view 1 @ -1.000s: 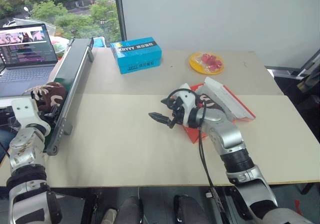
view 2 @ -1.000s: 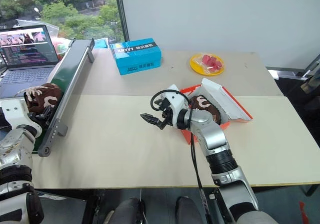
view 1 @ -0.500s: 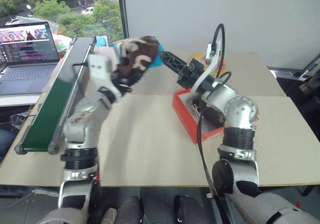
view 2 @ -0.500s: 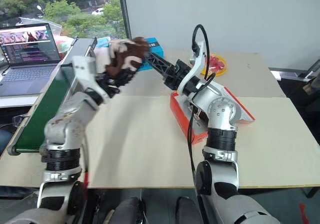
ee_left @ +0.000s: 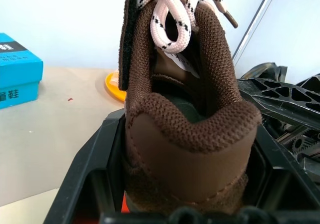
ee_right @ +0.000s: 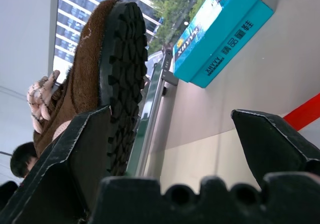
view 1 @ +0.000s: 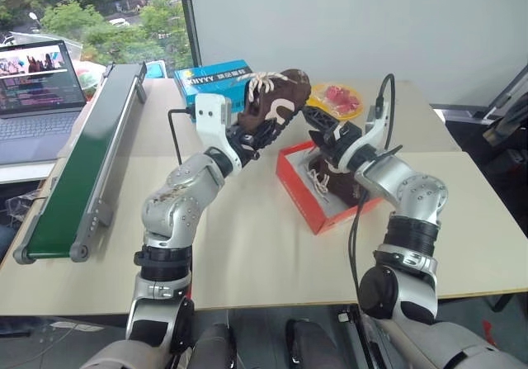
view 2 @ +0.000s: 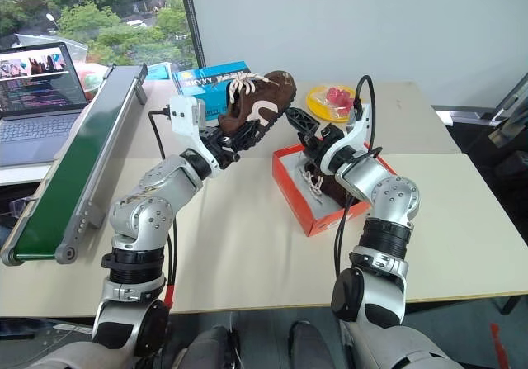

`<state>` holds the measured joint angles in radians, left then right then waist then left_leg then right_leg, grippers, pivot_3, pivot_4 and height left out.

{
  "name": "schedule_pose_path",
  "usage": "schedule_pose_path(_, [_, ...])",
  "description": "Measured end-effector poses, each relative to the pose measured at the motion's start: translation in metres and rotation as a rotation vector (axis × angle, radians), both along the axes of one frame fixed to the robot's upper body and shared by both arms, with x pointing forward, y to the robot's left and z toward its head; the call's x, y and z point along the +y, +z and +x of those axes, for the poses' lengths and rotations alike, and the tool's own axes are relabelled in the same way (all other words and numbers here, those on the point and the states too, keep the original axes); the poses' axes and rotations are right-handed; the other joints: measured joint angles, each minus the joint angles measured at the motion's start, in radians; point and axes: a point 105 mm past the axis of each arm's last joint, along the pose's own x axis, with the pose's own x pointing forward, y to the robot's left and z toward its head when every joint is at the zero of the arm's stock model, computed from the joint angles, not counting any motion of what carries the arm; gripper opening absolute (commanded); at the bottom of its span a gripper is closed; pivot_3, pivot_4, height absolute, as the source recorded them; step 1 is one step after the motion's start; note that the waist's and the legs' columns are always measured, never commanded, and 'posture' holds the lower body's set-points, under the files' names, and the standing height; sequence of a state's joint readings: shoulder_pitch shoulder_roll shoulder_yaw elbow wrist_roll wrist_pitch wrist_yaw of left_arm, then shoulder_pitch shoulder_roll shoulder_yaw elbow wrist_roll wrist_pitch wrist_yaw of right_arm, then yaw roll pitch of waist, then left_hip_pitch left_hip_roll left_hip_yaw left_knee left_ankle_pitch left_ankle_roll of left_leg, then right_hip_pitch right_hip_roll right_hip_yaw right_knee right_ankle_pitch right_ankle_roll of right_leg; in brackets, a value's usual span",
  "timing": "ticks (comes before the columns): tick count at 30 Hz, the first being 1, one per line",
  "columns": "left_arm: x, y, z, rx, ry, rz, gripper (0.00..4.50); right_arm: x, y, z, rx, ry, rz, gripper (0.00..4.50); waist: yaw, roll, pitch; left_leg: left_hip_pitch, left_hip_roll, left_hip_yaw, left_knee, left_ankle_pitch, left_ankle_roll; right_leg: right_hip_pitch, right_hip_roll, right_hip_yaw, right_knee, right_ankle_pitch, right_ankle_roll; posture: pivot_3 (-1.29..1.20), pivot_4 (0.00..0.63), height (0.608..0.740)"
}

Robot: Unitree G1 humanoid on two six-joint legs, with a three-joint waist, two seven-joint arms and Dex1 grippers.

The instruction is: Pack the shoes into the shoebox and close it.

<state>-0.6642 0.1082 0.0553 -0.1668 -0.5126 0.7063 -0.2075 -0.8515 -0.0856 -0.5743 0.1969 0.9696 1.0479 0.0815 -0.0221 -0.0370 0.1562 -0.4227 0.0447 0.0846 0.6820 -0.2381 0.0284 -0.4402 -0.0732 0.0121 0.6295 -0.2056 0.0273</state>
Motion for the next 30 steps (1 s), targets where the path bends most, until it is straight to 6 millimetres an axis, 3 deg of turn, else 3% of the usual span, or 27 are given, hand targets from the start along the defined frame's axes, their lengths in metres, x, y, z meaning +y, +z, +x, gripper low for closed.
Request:
schedule_pose_path(6, [-0.011, -0.009, -0.005, 0.018, -0.039, 0.015, 2.49, -0.002, 0.014, -0.006, -0.047, 0.005, 0.037, 4.50, 0.005, 0.000, 0.000, 0.000, 0.000, 0.000, 0.000, 0.000, 0.000, 0.000, 0.000, 0.000, -0.001, 0.000, 0.000, 0.00, 0.150, 0.740])
schedule_pose_path(13, [-0.009, -0.009, -0.004, 0.012, -0.039, 0.031, 2.49, -0.003, 0.023, -0.010, -0.082, 0.021, 0.023, 4.50, 0.005, 0.000, 0.000, 0.000, 0.000, 0.000, 0.000, 0.000, 0.000, 0.000, 0.000, 0.000, -0.002, 0.000, 0.000, 0.00, 0.150, 0.740])
schedule_pose_path(18, [-0.018, -0.010, -0.007, 0.017, -0.067, 0.024, 2.48, 0.009, 0.021, -0.010, -0.076, 0.052, 0.002, 3.09, 0.006, 0.000, 0.000, 0.000, 0.000, 0.000, 0.000, 0.000, 0.000, 0.000, 0.000, 0.000, -0.002, 0.000, 0.000, 0.00, 0.150, 0.740])
schedule_pose_path(22, [-0.018, -0.008, -0.008, 0.012, -0.070, 0.021, 2.48, 0.007, 0.018, -0.007, -0.066, 0.043, 0.005, 1.61, 0.007, 0.000, 0.000, 0.000, 0.000, 0.000, 0.000, 0.000, 0.000, 0.000, 0.000, 0.000, -0.002, 0.000, 0.000, 0.00, 0.150, 0.740])
schedule_pose_path(26, [-0.018, -0.008, -0.008, 0.009, -0.068, 0.022, 2.48, 0.007, 0.019, -0.007, -0.067, 0.036, 0.005, 0.43, 0.007, 0.000, 0.000, 0.000, 0.000, 0.000, 0.000, 0.000, 0.000, 0.000, 0.000, 0.000, -0.003, 0.000, 0.000, 0.00, 0.150, 0.740])
schedule_pose_path(30, [-0.017, -0.008, -0.009, 0.008, -0.078, 0.020, 3.82, 0.006, 0.019, -0.006, -0.070, 0.032, -0.003, 0.37, 0.007, 0.000, 0.000, 0.000, 0.000, 0.000, 0.000, 0.000, 0.000, 0.000, 0.000, 0.000, -0.003, 0.000, 0.000, 0.00, 0.150, 0.740])
